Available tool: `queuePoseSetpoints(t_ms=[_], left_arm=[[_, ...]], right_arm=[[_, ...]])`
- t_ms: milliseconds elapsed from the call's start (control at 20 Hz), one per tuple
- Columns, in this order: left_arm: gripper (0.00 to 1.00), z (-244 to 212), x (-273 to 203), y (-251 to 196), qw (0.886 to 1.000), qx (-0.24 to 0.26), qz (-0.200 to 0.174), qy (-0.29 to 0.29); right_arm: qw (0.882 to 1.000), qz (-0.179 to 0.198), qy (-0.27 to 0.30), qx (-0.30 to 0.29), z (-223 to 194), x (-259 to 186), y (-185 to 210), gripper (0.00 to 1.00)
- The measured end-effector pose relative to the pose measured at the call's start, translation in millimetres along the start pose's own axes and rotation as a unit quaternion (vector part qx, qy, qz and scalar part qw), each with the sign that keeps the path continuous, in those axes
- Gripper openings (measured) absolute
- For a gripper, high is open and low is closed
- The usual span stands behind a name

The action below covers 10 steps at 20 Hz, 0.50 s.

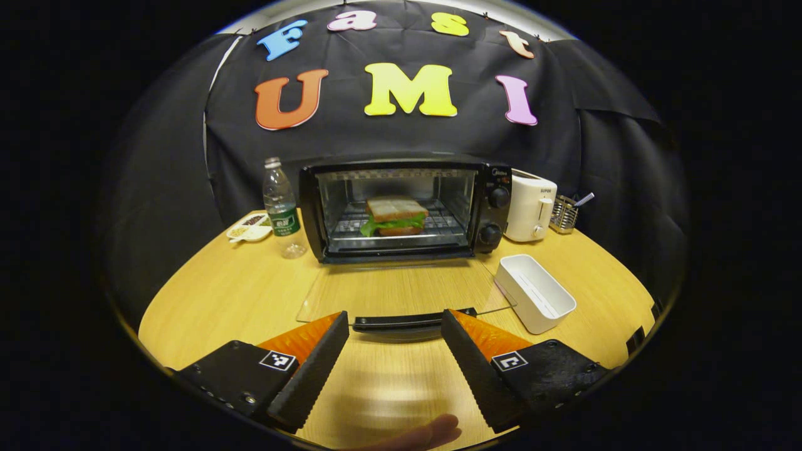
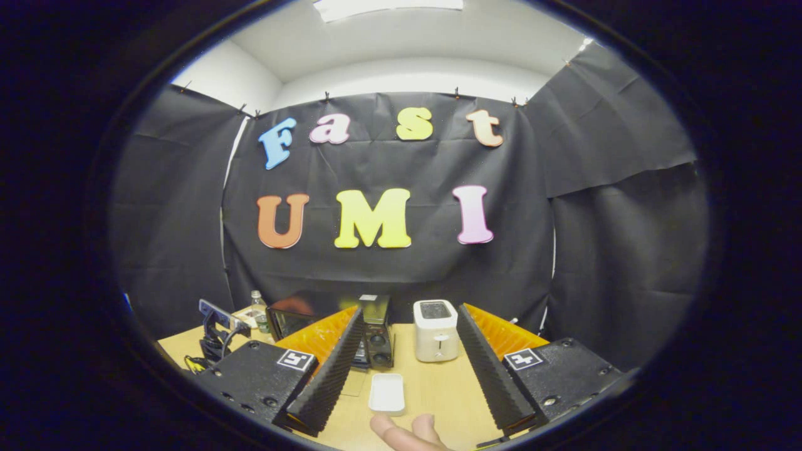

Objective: Open the electric oven with the left hand, put the food in, and close the electric oven.

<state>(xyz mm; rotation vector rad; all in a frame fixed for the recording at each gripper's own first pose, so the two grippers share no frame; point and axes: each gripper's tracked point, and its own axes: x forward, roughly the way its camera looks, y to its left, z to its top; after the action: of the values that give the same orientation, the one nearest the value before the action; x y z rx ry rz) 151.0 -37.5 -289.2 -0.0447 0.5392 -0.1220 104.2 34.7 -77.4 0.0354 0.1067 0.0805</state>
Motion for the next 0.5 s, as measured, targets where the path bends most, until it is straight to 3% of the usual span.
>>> queuePoseSetpoints(t_ms=[150,200,500], left_arm=[[0.98,-19.4,13.7,-15.9,0.999,0.004,-0.011,0.039],[0.98,-23.8,17.0,-20.0,0.999,0.006,-0.012,0.049],[0.98,-40.9,40.3,-27.8,0.996,0.001,-0.003,0.094]], right_arm=[[1.000,-0.020,-0.011,-0.005,1.0,-3.6,-22.3,0.95],[1.000,-0.025,-0.014,-0.005,-0.2,-2.2,-27.1,0.87],[1.000,-0.020,-0.010,0.004,-7.6,3.4,-38.5,0.87]])
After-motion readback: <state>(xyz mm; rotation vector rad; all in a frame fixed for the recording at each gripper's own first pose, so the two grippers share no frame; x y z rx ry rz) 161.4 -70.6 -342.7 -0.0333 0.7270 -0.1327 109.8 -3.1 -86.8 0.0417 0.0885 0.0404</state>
